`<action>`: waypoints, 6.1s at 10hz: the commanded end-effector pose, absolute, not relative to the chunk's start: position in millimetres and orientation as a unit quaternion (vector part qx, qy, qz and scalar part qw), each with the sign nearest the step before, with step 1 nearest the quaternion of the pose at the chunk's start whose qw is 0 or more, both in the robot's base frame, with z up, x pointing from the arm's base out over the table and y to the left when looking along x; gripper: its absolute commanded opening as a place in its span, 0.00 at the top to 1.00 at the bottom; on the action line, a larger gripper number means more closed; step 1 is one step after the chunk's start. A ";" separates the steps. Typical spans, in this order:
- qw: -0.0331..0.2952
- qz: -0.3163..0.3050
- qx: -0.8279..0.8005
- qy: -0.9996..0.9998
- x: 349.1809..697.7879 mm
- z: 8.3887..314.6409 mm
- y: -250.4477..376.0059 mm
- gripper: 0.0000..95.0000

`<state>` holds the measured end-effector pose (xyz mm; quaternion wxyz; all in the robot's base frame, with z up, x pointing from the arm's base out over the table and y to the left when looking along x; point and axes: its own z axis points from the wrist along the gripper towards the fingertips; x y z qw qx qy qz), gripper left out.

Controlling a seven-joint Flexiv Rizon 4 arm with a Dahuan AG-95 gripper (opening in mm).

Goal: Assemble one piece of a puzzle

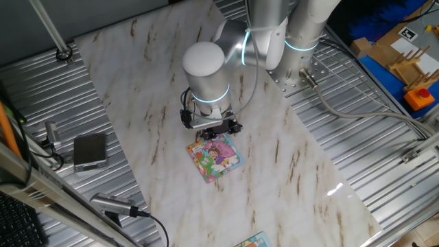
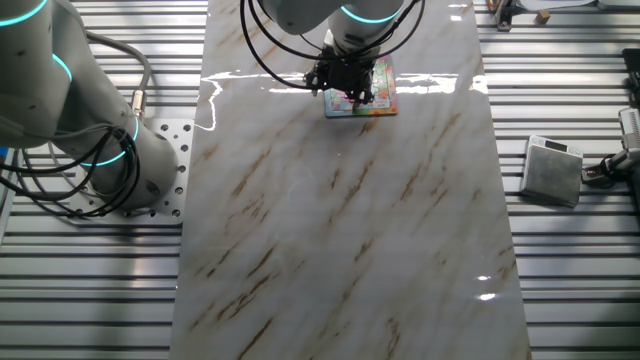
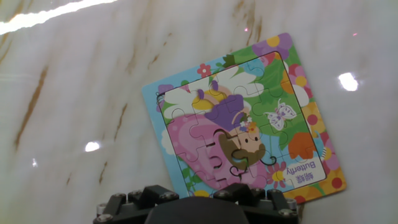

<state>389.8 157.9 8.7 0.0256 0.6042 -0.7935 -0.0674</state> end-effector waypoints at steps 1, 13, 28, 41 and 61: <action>0.025 -0.068 0.604 -0.794 389.5 8.7 158.1 0.20; 0.023 -0.070 0.600 -0.797 389.2 8.3 163.9 0.20; 0.026 -0.079 0.567 -0.819 385.8 19.3 186.7 0.20; 0.024 -0.077 0.563 -0.823 360.4 12.1 193.2 0.20; 0.025 -0.063 0.574 -0.816 365.5 11.1 196.0 0.20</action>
